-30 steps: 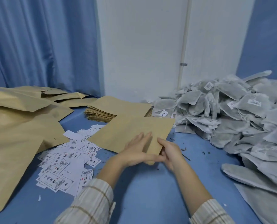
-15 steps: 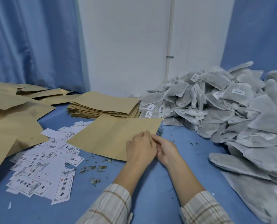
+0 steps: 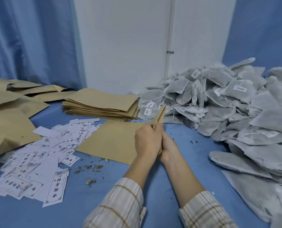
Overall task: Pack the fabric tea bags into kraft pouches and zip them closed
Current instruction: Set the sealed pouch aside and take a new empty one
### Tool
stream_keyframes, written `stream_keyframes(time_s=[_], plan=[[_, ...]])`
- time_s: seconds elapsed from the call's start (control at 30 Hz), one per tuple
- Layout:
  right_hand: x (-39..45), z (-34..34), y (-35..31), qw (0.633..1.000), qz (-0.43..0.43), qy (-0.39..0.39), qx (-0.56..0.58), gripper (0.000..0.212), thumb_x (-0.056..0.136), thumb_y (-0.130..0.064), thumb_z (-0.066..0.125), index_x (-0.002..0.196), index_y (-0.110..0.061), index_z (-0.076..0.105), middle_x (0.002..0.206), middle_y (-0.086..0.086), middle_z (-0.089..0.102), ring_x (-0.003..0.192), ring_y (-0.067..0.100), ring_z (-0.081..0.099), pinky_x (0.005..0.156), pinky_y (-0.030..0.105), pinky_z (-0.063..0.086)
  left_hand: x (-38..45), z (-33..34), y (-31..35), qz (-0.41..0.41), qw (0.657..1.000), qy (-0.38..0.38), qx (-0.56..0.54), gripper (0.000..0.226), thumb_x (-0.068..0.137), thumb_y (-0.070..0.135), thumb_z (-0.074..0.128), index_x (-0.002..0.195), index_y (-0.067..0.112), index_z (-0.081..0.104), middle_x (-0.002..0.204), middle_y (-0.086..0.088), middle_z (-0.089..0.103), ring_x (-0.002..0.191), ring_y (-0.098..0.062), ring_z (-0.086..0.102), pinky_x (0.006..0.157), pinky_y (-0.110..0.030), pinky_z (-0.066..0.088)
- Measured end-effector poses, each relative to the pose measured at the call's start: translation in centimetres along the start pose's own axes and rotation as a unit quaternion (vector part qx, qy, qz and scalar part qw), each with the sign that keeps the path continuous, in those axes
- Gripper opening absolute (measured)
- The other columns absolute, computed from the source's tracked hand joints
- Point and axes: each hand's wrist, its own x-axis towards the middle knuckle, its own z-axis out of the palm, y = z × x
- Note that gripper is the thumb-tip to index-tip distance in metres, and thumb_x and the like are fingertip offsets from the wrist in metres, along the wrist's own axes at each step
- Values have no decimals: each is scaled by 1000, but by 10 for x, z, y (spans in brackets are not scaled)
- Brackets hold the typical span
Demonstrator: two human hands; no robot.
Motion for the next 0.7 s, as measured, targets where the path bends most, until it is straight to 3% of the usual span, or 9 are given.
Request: stream_keyframes(time_s=[0.1,0.17,0.27,0.33,0.43,0.57,0.7], plan=[[-5,-2,-10,999,-25,29,-22,23,93,-25,54,99,-4,62,91,10,64,92,22,61,89,32,47,-3,1,-2,2,999,21,-47,49,93,33,47,47,19,46,54,-5,56,65,-29,53,56,-34,39],[-6,-3,-14,994,-53,55,-73,19,90,-16,58,100,-1,62,88,12,66,84,21,64,77,28,52,-4,2,-5,19,999,3,-26,45,96,34,44,54,19,54,56,-1,57,64,-24,53,58,-33,39],[-6,-3,-16,983,-82,82,-146,13,86,-10,58,76,-4,63,61,6,65,53,13,62,47,21,48,-5,4,-4,56,996,-31,58,37,98,27,39,87,5,66,82,-12,68,81,-27,62,71,-36,48],[-5,-3,-16,974,-90,96,-183,21,86,-10,57,66,-8,61,53,4,61,48,14,58,46,21,44,-2,6,-2,61,991,-45,113,29,95,20,40,90,0,61,88,-17,66,84,-32,61,65,-34,45],[-5,-3,-16,967,-97,82,-223,18,84,-6,52,70,-8,62,62,6,61,59,18,58,55,26,44,2,2,2,38,988,-57,139,17,87,15,47,75,5,55,86,-16,63,83,-31,58,60,-29,36],[-3,-1,-17,959,-111,74,-252,16,86,-3,47,84,-3,63,50,-1,61,44,8,57,42,17,44,8,-3,-1,8,997,-32,76,35,89,24,47,62,3,57,63,-8,58,69,-25,54,58,-29,34],[-5,-5,-18,930,-103,106,-337,21,86,-19,45,68,-14,55,50,-1,53,43,11,49,39,18,38,7,0,-2,10,995,-61,82,29,88,21,51,70,1,63,71,-10,64,72,-24,59,60,-29,41]])
